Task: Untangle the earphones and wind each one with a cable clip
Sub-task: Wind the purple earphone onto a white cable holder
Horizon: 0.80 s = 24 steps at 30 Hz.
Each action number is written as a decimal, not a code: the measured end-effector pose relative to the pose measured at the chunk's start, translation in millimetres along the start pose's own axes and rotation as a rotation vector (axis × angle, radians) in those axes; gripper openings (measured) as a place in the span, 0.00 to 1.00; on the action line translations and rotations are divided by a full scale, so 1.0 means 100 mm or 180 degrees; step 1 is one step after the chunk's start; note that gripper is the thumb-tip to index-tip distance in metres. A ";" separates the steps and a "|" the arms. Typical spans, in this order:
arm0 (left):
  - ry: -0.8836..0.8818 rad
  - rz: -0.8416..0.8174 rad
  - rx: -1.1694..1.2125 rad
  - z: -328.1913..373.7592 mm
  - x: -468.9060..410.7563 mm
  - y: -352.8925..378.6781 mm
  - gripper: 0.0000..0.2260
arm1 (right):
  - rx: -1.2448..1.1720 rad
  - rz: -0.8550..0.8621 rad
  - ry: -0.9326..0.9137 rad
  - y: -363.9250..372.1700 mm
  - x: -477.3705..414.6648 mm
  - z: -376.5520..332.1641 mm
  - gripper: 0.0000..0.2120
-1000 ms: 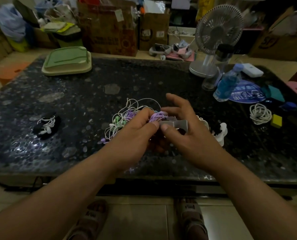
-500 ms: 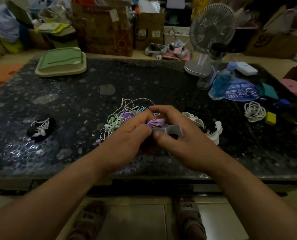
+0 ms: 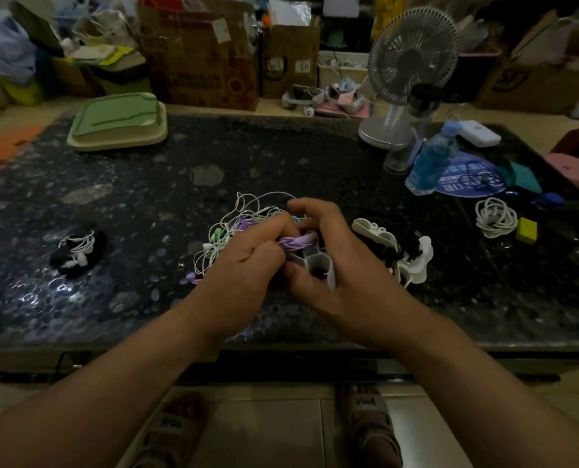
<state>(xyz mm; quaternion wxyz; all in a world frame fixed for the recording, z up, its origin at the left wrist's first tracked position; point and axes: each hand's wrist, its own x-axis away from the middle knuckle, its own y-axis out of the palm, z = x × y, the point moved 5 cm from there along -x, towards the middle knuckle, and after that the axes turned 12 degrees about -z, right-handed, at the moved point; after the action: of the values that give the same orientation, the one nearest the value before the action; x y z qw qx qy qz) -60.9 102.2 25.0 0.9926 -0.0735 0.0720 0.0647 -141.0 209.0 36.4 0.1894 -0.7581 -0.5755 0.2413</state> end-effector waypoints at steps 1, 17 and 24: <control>0.0014 0.0013 0.0021 0.00 0.00 0.00 0.08 | 0.0045 0.0046 -0.0040 0.00 -0.01 0.00 0.27; -0.0082 -0.0037 -0.0930 0.12 0.03 -0.05 0.09 | 0.0052 0.0242 0.0091 -0.04 0.02 0.04 0.09; -0.0393 -0.0155 -0.0441 0.08 0.05 -0.06 0.11 | 0.0453 0.0251 0.0284 -0.06 -0.01 0.16 0.15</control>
<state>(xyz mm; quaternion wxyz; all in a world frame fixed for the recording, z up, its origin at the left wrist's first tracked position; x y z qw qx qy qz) -53.7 98.0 32.9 0.9890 -0.1396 0.0043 0.0498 -155.3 209.6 27.0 0.2586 -0.7748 -0.5175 0.2549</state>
